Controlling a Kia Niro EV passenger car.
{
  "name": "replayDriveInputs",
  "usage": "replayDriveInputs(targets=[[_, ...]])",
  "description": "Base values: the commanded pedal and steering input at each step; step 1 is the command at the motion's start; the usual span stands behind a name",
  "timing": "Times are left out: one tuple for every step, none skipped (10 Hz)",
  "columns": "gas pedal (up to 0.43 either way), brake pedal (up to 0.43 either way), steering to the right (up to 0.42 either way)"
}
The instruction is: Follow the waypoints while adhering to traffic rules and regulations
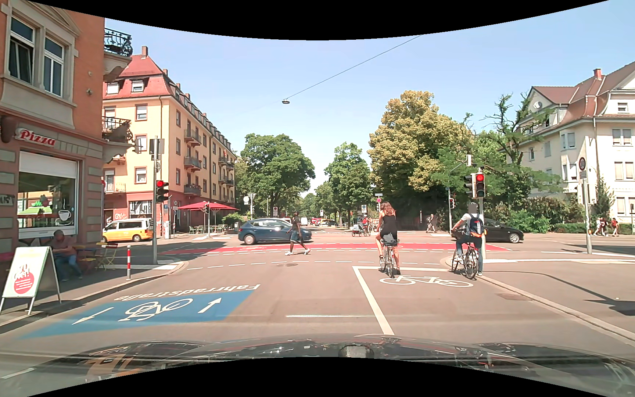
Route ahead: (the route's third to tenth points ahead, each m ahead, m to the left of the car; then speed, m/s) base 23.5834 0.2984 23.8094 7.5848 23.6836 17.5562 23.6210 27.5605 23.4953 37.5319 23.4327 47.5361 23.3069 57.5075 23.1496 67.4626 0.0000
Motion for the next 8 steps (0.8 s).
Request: replayDriveInputs(targets=[[0.0, 0.238, 0.003], [0.0, 0.238, 0.003], [0.0, 0.238, 0.003], [0.0, 0.238, 0.003], [0.0, 0.238, 0.003], [0.0, 0.238, 0.003], [0.0, 0.238, 0.003], [0.0, 0.238, 0.003]])
